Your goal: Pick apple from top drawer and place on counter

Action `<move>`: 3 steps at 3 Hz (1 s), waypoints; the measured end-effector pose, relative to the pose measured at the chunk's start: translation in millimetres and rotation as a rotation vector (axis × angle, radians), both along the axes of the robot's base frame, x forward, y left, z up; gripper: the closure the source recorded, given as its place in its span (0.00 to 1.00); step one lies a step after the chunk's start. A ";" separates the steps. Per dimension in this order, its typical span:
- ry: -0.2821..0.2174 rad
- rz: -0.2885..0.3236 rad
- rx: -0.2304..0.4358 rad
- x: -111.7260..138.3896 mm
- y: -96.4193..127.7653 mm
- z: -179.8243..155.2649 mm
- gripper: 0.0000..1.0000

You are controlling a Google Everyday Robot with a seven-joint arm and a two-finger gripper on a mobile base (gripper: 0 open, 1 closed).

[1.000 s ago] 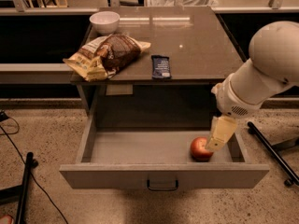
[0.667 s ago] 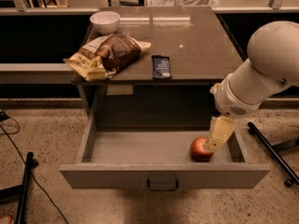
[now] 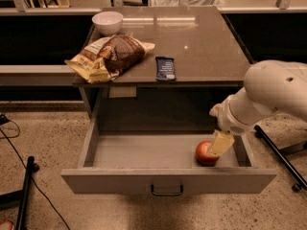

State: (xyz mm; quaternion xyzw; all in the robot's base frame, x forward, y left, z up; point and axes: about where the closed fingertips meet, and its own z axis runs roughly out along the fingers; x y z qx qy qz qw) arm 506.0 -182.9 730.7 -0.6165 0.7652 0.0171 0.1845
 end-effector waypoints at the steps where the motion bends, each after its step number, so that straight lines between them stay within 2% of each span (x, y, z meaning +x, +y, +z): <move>1: -0.011 0.020 -0.010 7.8 -3.2 -35.7 0.24; 2: 0.009 0.041 -0.028 11.5 -4.6 -70.9 0.24; 3: 0.049 0.039 -0.038 13.1 -11.0 -102.5 0.25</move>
Offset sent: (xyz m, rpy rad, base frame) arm 0.0171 -0.0076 -0.1141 -0.0519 0.0324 0.0638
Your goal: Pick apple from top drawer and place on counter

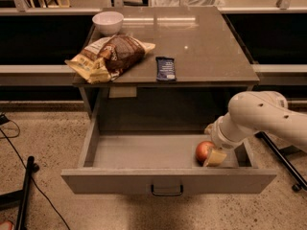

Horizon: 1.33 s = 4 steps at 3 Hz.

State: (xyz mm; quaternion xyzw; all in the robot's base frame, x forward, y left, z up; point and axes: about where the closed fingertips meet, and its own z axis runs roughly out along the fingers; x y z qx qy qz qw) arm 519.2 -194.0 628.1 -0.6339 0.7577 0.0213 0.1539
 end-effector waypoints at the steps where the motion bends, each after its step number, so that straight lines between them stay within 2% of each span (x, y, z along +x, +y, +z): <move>1: 0.048 -0.003 0.006 -0.1 -5.3 -24.2 0.43; 2: 0.069 0.000 0.028 0.3 -6.0 -33.6 0.67; 3: 0.033 0.027 0.111 3.2 1.6 -1.9 0.90; 4: -0.054 0.109 0.222 1.8 12.6 77.4 1.00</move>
Offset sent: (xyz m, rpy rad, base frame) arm 0.0021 -0.0082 -0.0423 0.0545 0.0888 0.0012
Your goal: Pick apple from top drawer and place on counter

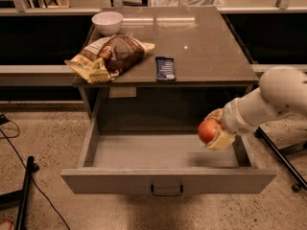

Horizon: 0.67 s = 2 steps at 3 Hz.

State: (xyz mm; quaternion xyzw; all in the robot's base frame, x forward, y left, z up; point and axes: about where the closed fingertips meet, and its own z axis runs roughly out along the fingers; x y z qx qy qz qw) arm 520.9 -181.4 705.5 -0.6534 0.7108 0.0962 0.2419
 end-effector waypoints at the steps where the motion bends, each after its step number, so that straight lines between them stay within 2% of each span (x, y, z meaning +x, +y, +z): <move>1: -0.052 0.070 0.022 10.8 0.7 75.7 1.00; 2: 0.011 0.105 0.010 38.2 1.2 103.7 1.00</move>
Offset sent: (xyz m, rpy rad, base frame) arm 0.1047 -0.0164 0.2132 0.0047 0.0527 0.1232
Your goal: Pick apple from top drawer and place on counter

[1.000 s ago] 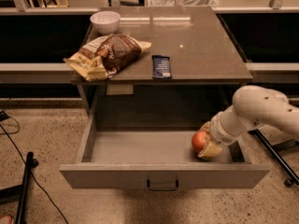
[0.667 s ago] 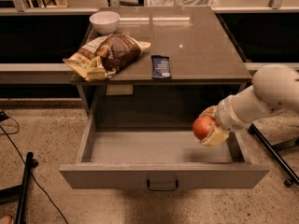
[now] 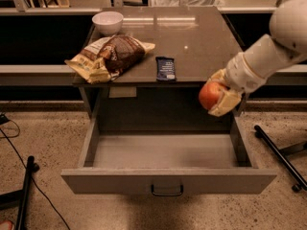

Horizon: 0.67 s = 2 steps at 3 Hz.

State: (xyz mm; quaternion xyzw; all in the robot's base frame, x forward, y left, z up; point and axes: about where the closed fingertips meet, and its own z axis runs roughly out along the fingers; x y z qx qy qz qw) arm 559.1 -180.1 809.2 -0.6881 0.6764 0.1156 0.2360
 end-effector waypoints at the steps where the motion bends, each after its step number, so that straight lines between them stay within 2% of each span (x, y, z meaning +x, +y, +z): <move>1: 0.159 -0.013 -0.011 34.2 6.3 -4.1 1.00; 2: 0.250 -0.104 -0.009 57.6 6.7 -8.9 1.00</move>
Offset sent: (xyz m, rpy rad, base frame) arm 0.1928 -0.0109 0.0994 0.0525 0.1768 -0.3737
